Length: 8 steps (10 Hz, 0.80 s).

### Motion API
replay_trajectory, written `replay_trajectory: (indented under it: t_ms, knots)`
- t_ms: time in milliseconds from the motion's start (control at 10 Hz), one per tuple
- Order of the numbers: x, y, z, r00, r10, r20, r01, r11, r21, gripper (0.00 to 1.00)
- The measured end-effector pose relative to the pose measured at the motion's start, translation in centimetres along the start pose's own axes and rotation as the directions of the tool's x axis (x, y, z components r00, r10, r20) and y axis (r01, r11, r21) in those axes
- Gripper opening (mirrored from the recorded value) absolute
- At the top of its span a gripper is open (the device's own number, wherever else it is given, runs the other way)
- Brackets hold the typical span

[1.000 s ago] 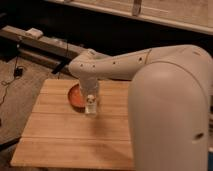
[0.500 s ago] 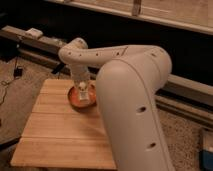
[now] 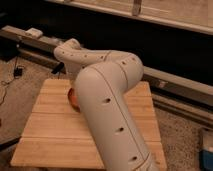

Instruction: Place the bottle in the ceramic bowl

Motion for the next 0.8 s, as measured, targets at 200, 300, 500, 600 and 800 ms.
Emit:
replay_trajectory:
  t_ms: [200, 300, 500, 600, 800]
  knots:
    - [0.7, -0.3, 0.8, 1.0, 0.0, -0.018, -0.001, 1.0, -0.004, 0.66]
    - [1.5, -1.0, 1.0, 1.0, 0.004, -0.022, -0.004, 1.0, -0.01, 0.77]
    - [2.2, -2.0, 1.1, 1.0, 0.017, -0.022, -0.017, 1.0, -0.01, 0.8]
    - [2.2, -1.7, 1.1, 1.0, 0.015, -0.023, -0.016, 1.0, -0.014, 0.8]
    - [2.2, -1.5, 1.1, 1.0, 0.015, -0.021, -0.016, 1.0, -0.017, 0.8]
